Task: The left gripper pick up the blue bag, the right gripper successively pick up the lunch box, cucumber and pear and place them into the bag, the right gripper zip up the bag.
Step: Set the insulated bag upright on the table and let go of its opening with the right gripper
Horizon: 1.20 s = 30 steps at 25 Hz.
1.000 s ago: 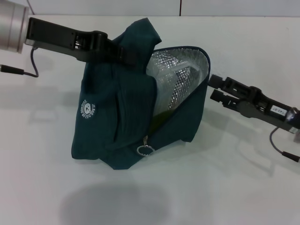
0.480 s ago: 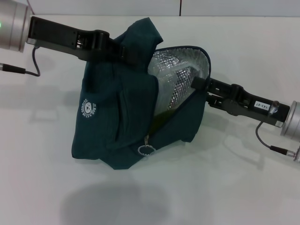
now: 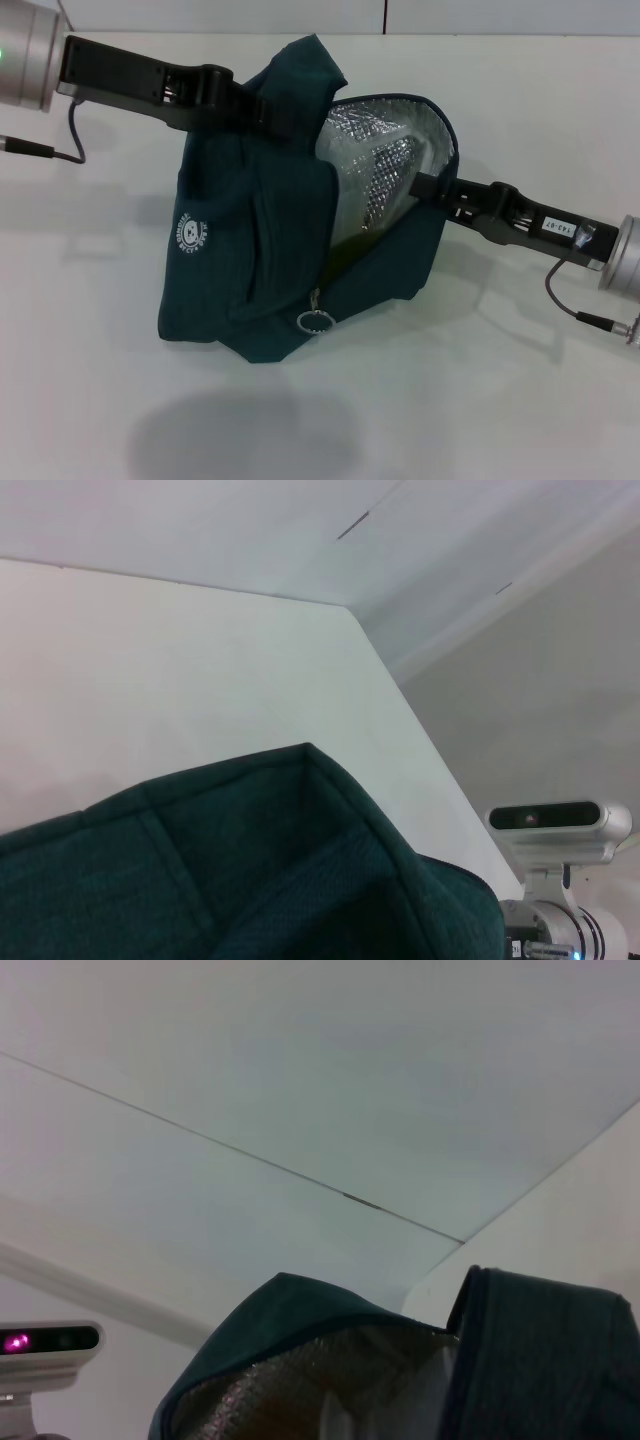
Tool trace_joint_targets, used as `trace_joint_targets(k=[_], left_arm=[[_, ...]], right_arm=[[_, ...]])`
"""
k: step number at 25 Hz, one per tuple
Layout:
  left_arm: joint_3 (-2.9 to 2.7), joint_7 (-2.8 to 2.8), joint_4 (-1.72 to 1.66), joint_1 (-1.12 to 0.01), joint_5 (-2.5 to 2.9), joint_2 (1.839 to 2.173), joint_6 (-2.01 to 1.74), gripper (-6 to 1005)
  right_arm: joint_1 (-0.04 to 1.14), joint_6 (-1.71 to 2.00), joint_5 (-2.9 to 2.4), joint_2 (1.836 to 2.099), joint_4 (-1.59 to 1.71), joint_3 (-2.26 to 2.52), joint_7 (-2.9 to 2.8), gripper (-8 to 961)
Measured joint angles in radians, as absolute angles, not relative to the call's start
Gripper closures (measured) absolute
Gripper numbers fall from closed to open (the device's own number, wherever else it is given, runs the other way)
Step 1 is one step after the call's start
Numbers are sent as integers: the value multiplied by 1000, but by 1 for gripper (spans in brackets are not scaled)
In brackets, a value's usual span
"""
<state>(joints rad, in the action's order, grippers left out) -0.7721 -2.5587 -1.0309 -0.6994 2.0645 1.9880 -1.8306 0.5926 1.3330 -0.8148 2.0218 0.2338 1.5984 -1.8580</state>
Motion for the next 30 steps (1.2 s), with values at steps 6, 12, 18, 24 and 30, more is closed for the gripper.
trace_joint_targets(k=[6, 12, 18, 24, 30], left_arm=[[-773, -2559, -1031, -700, 2065, 1988, -1831, 956], [-773, -2559, -1031, -700, 2046, 1992, -1832, 956], [-778, -2553, -1020, -735, 2021, 2029, -1829, 956], [-784, -2485, -896, -762, 2002, 2065, -1786, 956], [-799, -2433, -809, -757, 2025, 2074, -1715, 956]], right_arm=[[589, 1336, -814, 2023, 234, 1596, -1838, 692], [584, 1411, -804, 2001, 267, 1570, -1727, 799], [511, 1552, -808, 1926, 424, 1526, -1701, 861], [466, 1607, -817, 1874, 453, 1522, -1689, 900], [459, 1590, -830, 1864, 379, 1499, -1645, 912]])
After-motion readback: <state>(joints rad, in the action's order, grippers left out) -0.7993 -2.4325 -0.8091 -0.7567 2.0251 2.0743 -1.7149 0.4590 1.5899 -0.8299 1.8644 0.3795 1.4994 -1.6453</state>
